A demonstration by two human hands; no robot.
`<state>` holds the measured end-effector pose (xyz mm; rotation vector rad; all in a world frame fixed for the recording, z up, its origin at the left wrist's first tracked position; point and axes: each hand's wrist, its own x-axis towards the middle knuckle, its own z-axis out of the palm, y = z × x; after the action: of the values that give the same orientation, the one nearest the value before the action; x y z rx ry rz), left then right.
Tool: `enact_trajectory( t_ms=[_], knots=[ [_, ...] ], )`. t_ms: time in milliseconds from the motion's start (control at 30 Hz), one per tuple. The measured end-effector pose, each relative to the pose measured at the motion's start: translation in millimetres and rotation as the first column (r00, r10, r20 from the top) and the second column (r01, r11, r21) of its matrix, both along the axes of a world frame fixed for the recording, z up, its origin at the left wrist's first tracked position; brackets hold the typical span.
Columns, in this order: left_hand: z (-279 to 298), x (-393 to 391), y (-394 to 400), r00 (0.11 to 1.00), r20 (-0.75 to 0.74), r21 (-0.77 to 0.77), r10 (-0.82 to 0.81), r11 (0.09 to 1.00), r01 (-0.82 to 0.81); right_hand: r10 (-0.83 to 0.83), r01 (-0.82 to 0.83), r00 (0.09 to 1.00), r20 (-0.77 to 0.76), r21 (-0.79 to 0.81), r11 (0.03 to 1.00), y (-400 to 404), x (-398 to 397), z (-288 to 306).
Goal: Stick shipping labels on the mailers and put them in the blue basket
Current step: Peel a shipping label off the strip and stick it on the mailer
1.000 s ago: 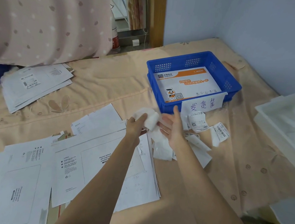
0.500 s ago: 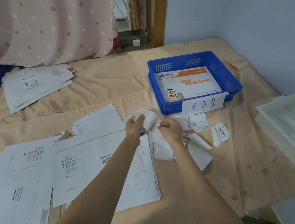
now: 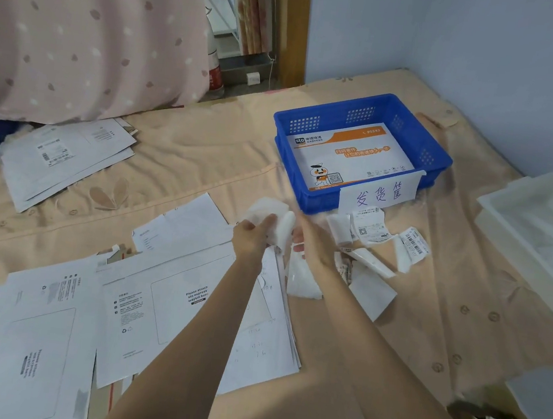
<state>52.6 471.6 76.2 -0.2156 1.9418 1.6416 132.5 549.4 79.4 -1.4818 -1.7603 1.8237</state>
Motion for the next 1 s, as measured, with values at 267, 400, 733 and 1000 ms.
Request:
enact_trajectory(
  t_ms=[267,400,733,1000],
  knots=[
    [-4.9,3.3,-0.5,0.995,-0.093,-0.008,-0.04,0.999,0.04,0.017,-0.042,0.998,-0.066,-0.392,0.919,2.2,1.0,0.6],
    [-9.2,1.8,-1.2,0.989,-0.13,-0.027,-0.064,0.998,0.061,-0.004,-0.022,0.998,-0.057,-0.435,0.9,5.0,2.5,1.3],
    [-10.7,1.3,-3.5,0.99,-0.115,0.037,-0.083,0.995,0.088,-0.048,-0.034,0.988,-0.148,-0.506,0.862,7.0,2.7,7.7],
    [-13.9,1.2,-5.7,0.993,-0.113,0.071,-0.04,0.996,0.048,-0.012,-0.078,0.986,-0.164,-0.532,0.843,8.9,2.7,16.1]
  ],
)
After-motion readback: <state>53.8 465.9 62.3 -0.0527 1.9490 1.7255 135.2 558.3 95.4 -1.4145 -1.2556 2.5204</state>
